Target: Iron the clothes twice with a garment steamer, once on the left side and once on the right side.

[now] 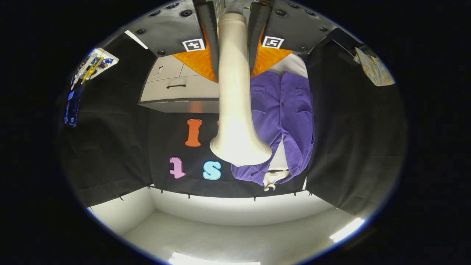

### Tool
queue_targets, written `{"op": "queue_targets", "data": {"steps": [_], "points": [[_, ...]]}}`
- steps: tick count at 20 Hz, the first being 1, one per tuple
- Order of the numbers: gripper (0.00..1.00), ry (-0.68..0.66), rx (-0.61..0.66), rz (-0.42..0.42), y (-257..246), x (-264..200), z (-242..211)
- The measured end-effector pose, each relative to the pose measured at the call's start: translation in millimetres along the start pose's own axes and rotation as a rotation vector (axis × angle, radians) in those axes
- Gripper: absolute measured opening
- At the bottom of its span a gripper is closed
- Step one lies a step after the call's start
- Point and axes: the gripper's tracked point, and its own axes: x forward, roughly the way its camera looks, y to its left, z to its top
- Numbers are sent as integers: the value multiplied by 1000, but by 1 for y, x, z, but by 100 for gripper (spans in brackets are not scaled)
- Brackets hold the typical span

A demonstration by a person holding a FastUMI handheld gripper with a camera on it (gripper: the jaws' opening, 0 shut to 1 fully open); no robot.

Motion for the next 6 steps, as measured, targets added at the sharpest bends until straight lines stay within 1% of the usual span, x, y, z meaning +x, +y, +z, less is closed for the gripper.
{"op": "queue_targets", "data": {"steps": [6], "points": [[43, -9, 10, 1, 0, -4, 1]]}}
